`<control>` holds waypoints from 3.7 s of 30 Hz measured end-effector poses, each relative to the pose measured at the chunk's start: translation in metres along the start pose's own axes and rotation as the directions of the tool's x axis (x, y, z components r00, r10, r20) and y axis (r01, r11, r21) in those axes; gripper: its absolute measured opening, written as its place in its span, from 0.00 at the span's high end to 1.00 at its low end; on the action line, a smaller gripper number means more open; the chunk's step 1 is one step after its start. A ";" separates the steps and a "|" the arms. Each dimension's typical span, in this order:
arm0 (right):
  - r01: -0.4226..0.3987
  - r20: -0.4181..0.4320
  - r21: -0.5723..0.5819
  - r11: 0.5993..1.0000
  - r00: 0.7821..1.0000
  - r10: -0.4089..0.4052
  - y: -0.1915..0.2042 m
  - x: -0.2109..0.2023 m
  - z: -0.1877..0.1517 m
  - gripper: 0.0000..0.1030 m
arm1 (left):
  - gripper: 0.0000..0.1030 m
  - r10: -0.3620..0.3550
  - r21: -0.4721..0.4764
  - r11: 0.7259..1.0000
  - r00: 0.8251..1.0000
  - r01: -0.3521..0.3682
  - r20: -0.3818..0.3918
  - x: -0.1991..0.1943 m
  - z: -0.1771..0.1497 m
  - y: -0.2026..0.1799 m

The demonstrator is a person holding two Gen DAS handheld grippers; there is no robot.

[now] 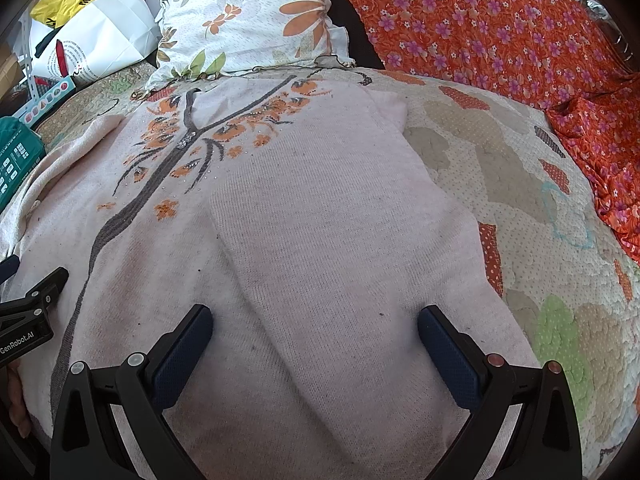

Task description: Fold small clothes

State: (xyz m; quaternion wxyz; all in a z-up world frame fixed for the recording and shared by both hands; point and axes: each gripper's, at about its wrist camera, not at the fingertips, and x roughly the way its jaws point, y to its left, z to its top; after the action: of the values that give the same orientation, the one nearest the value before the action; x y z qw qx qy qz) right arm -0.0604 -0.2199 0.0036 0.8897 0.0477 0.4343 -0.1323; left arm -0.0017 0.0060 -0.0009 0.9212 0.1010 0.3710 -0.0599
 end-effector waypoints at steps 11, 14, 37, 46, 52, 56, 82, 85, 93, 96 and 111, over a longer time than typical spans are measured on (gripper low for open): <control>0.001 0.000 0.000 1.000 1.000 -0.001 0.000 0.000 0.000 0.00 | 0.00 -0.003 -0.013 1.000 1.000 0.003 -0.011 0.001 -0.001 0.001; 0.001 0.000 -0.001 1.000 1.000 -0.001 0.001 0.000 0.000 0.00 | 0.00 -0.005 -0.019 1.000 1.000 0.005 0.000 0.000 -0.001 0.001; -0.071 0.013 0.055 0.996 0.997 0.070 -0.001 -0.002 -0.001 0.00 | 0.09 -0.065 -0.104 0.993 0.996 0.058 -0.068 -0.031 0.063 0.113; -0.058 0.011 0.045 0.997 0.998 0.058 -0.001 -0.002 -0.001 0.00 | 0.78 -0.175 -0.248 0.964 0.925 0.092 -0.337 0.062 0.061 0.189; -0.056 0.009 0.043 0.998 0.998 0.056 -0.001 -0.002 -0.002 0.00 | 0.94 0.040 -0.274 0.956 0.968 -0.109 -0.248 0.043 0.091 0.225; -0.053 0.007 0.041 0.998 0.999 0.053 -0.001 -0.002 -0.002 0.00 | 0.91 0.111 -0.359 0.914 0.968 -0.188 -0.223 0.034 0.108 0.258; -0.224 0.046 0.067 0.972 0.974 0.222 -0.007 -0.054 0.010 0.18 | 0.22 -0.204 -0.012 0.979 0.975 0.203 -0.089 0.004 0.024 0.002; -0.236 0.128 0.115 0.965 0.967 0.221 -0.024 -0.079 0.024 0.20 | 0.21 -0.223 -0.040 0.975 0.968 0.220 -0.118 0.011 0.025 0.003; 0.026 -0.132 0.309 0.951 0.991 0.015 -0.111 -0.059 0.013 0.24 | 0.21 -0.262 -0.070 0.964 0.957 0.255 -0.123 0.009 0.027 0.008; 0.032 -0.230 0.374 0.927 0.971 0.059 -0.114 -0.055 -0.006 0.24 | 0.21 -0.272 -0.084 0.961 0.954 0.263 -0.126 0.009 0.030 0.008; 0.059 -0.075 0.475 0.878 0.997 -0.026 -0.155 -0.092 -0.019 0.99 | 0.21 -0.290 -0.091 0.956 0.950 0.280 -0.117 -0.003 0.030 0.016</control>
State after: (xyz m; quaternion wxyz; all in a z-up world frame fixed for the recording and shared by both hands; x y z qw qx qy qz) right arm -0.1716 -0.3470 0.0693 0.8327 0.2598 0.4186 -0.2528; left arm 0.0190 0.0150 0.0250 0.8800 0.0161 0.4424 -0.1719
